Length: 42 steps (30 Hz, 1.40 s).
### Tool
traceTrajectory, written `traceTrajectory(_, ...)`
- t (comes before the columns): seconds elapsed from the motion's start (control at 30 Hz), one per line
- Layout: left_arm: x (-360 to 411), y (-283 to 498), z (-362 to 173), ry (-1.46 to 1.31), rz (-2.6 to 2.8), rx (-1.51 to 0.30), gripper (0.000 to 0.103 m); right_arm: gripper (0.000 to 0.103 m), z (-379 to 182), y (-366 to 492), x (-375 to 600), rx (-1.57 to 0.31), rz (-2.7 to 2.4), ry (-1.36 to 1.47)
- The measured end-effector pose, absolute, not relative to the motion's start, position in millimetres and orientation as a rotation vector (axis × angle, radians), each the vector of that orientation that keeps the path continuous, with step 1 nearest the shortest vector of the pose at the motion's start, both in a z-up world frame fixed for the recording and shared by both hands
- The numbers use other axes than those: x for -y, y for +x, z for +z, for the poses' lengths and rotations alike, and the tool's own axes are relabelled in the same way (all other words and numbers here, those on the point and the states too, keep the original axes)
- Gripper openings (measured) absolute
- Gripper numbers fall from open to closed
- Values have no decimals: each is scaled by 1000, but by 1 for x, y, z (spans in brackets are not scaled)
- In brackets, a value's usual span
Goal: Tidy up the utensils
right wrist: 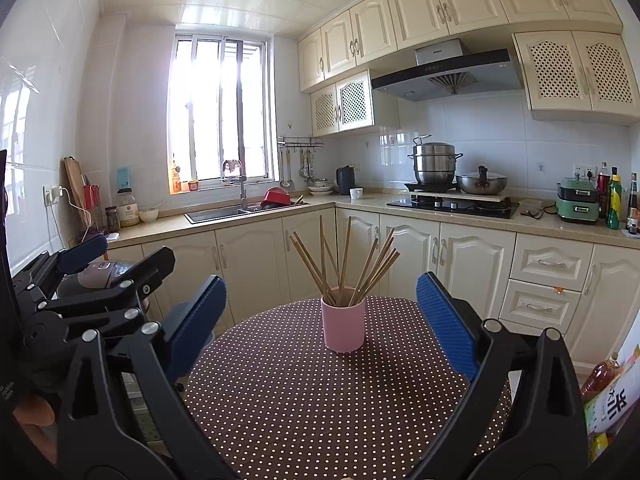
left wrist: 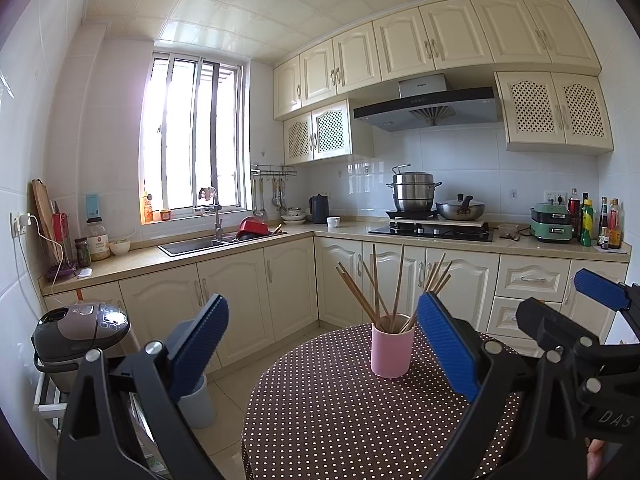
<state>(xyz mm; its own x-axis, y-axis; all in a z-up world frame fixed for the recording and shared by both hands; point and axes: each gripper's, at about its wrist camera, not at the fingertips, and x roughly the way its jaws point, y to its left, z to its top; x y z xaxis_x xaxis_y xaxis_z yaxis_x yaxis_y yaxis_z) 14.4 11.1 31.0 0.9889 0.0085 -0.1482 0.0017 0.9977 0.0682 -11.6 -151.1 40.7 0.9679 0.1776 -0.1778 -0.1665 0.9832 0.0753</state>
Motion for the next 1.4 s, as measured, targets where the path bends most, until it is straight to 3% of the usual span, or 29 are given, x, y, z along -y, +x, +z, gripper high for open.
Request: traceTrajectory(1.4, -8, 25, 20, 76, 7, -173, 94, 94, 35, -5, 151, -208, 171, 71)
